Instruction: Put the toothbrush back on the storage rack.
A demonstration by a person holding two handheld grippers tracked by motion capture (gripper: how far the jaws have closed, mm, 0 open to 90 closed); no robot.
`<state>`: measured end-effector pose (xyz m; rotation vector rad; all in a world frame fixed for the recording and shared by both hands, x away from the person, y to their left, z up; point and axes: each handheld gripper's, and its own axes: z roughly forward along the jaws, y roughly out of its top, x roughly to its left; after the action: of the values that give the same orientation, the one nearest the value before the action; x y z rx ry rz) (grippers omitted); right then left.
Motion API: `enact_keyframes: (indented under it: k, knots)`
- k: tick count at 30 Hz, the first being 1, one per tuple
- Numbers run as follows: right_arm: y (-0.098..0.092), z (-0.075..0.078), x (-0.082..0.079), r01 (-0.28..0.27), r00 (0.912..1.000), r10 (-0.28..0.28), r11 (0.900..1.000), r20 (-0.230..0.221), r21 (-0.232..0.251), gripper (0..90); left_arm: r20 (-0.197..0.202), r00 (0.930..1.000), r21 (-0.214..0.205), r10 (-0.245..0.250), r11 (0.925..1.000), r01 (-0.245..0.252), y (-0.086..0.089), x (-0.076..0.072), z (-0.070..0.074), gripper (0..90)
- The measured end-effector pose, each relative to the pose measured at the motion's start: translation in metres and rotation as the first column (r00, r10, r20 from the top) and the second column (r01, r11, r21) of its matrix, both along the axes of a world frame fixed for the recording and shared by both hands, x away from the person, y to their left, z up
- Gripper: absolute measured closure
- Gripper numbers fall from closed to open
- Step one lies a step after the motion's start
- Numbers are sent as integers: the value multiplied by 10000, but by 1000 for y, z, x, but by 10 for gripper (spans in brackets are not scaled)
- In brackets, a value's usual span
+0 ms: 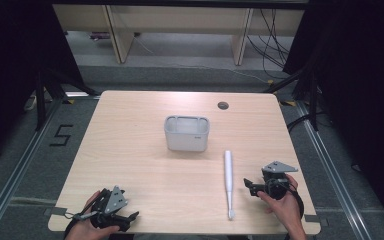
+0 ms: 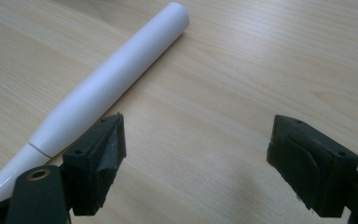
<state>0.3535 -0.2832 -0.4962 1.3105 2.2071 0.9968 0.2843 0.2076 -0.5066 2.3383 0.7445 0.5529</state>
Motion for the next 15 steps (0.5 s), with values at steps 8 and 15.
enact_keyframes:
  k: [8, 15]
  knots:
    - [0, 3, 4, -202, 9993, 215, 9989, 310, -411, 202, -25, 10000, 4, -1, 10000, 1, 0, 0, -1, 162]
    - [4, 4, 7, -136, 9995, 139, 9999, 287, -97, 213, 30, 10000, 37, 17, 10000, -17, 0, 1, 0, 162]
